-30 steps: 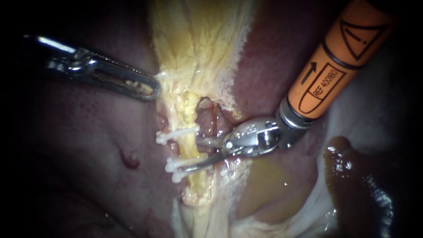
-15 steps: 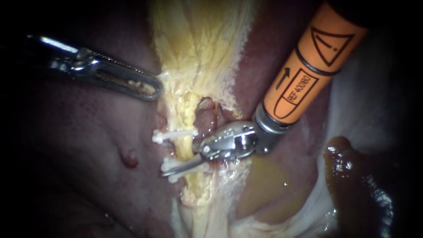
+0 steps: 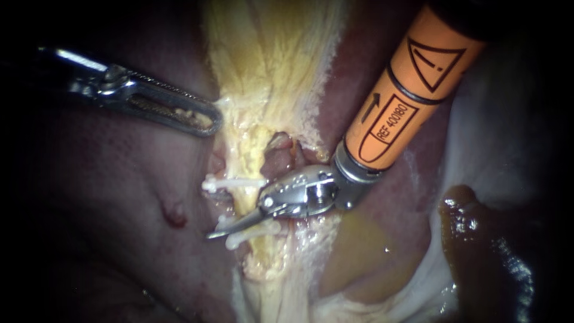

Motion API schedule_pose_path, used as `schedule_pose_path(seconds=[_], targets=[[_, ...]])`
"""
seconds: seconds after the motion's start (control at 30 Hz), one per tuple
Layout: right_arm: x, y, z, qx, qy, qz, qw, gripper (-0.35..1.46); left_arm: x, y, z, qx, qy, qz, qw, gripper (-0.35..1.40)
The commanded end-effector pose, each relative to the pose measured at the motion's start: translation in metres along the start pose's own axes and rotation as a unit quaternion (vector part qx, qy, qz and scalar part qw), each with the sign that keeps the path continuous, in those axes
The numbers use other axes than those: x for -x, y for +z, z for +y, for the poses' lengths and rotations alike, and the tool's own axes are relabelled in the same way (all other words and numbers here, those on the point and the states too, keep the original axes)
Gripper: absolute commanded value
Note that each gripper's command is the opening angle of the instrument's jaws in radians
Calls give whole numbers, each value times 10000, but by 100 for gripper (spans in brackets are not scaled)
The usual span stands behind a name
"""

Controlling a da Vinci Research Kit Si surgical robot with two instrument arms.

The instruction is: Go to the cutting position left tube

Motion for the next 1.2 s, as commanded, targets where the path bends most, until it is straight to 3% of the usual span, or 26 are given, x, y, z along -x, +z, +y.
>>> schedule_pose_path(seconds=[0.03, 0.4, 0.77, 1.2], targets=[[-1, 0, -1, -3, 1, 13, 10000, 144, 0, 0, 0, -1, 0, 1, 10000, -35], [-12, 1, -21, -204, -51, 93, 9997, 145, 0, -1, 2, -8, 3, 4, 10000, -35], [-35, -3, -41, -361, -70, 262, 9990, 145, -1, -1, 3, -10, 4, 4, 10000, -35], [-49, -2, -54, -445, -50, 380, 9983, 145, -1, -1, 5, -11, 5, 5, 10000, -35]])
